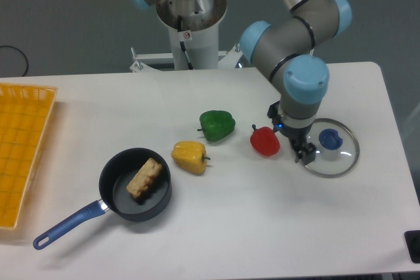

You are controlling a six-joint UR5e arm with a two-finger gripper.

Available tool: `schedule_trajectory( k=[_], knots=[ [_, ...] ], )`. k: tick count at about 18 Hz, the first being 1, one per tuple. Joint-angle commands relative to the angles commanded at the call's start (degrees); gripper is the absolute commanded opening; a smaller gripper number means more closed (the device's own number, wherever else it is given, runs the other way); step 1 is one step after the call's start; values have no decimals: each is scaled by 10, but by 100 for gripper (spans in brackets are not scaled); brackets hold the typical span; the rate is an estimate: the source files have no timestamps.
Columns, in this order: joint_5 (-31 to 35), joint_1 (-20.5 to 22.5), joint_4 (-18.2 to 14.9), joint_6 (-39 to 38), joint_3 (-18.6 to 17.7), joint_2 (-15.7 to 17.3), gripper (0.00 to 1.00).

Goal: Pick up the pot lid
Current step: 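Move the gripper over the blue knob of the glass lid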

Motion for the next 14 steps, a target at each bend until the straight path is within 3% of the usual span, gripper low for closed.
schedule_trajectory(
  k=[8,14],
  knots=[
    [0,24,-1,-1,43,-33,100],
    [-2,43,1,20,43,-39,100]
  ],
)
